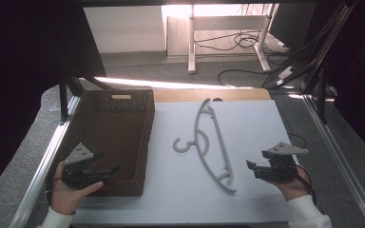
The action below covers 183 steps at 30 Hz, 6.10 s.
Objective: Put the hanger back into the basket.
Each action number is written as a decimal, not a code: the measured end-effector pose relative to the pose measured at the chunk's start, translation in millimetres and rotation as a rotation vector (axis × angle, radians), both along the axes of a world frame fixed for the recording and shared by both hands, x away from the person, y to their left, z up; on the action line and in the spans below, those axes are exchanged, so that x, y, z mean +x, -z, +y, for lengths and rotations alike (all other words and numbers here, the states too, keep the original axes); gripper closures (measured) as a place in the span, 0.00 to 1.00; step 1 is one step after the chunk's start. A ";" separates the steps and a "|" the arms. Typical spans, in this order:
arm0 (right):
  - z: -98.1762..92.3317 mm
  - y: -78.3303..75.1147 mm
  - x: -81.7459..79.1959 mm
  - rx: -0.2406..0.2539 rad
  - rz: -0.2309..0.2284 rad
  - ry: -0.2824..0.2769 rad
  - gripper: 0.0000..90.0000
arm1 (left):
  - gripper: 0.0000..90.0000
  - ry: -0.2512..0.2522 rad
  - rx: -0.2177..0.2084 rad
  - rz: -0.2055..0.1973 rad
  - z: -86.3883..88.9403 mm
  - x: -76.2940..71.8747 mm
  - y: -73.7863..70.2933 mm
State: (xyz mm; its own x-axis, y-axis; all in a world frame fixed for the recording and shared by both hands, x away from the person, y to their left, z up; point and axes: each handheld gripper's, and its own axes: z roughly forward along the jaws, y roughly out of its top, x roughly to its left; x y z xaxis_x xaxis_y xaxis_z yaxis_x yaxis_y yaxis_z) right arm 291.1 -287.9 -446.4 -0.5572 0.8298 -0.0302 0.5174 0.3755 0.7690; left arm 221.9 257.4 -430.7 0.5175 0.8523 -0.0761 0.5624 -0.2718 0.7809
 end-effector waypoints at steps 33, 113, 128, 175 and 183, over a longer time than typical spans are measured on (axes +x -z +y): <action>26.6 -0.2 24.3 -0.028 0.098 -0.004 0.42 | 0.30 -0.019 -0.002 0.015 5.1 -1.5 0.7; 164.4 54.7 171.8 -0.215 0.413 -0.013 0.86 | 0.29 -0.007 -0.005 0.007 4.9 -2.7 0.9; 155.9 40.7 171.6 -0.150 0.391 0.000 0.91 | 0.29 -0.007 -0.003 0.008 5.5 -2.0 1.6; 97.8 -36.6 142.4 0.376 0.291 -0.150 0.96 | 0.29 0.000 -0.022 0.017 0.8 -0.6 2.1; 88.2 -45.0 130.7 0.469 0.285 -0.161 0.96 | 0.29 0.032 -0.050 0.015 -11.1 2.0 -3.1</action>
